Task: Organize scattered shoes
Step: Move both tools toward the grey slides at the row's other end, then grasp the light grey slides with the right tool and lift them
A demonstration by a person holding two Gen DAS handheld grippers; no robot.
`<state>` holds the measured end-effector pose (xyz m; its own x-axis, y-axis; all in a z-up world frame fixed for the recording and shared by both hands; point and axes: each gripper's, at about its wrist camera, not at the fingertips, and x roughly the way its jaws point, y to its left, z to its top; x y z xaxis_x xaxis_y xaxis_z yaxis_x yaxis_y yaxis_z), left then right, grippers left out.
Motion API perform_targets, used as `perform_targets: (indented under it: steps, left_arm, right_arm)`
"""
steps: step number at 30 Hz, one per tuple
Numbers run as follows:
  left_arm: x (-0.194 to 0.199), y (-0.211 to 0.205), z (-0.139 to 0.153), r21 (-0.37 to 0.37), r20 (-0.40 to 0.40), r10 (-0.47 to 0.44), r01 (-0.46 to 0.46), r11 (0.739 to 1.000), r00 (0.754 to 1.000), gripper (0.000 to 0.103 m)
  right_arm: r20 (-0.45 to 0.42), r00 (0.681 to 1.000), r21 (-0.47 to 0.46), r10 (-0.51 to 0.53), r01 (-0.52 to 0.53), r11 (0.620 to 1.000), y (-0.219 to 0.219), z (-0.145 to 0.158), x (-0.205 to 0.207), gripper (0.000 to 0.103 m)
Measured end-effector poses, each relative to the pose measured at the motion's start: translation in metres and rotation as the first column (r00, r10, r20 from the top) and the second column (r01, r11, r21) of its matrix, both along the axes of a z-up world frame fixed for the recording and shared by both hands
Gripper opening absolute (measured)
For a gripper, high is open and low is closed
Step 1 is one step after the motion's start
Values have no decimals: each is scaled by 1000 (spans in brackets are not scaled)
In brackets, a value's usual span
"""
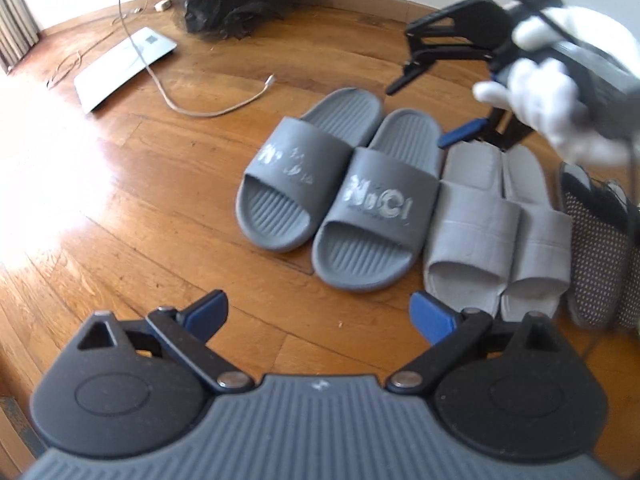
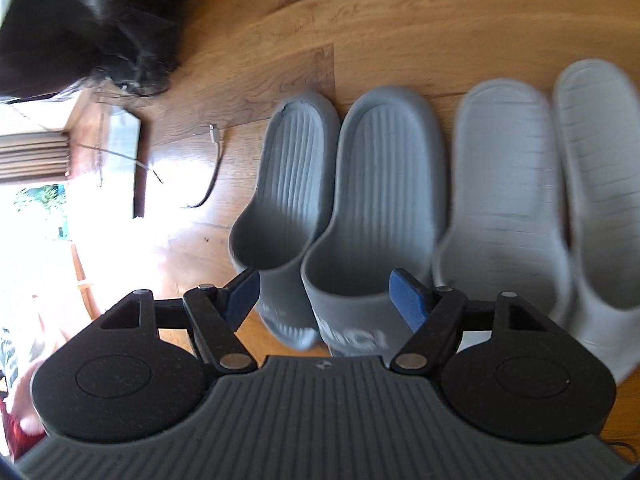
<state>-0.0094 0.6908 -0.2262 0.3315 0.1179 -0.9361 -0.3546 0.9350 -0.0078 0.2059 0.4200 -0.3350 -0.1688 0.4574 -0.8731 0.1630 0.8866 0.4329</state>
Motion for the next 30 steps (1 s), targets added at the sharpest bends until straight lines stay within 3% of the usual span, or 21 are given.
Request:
perform_targets:
  steps: [3,9,13,17,19,25,30]
  left_arm:
    - [-5,9,-8,-8,-5,22,-22,1000,1000,98]
    - [-8,9,-19,22,-1,31,-31,999,1000,98]
    - [-11,5,-33,33,-26,15,-14,999,1000,98]
    - [-16,9,-44,9,-58,32,-31,999,998,98]
    - [-18,13,-45,-24,-59,48,-50,998,997,98]
    - [-27,24,-50,-81,-75,88,-94,992,993,98]
    - [-30,23,-59,-113,-108,77,-89,990,991,98]
  right_arm:
    - [6,1000,-21,21,-20,1000,25,-13,2,59]
    - [3,998,-134,63,-62,989,59,-41,-1,49]
    - [3,994,-229,110,-107,968,73,-49,-7,33]
    - [-1,987,-324,158,-150,934,87,-58,-12,27]
    - [19,985,-362,169,-150,920,90,-54,-17,20]
    - [97,980,-383,172,-123,916,82,-36,-16,16]
    - [176,968,-378,180,-102,920,76,-18,32,15]
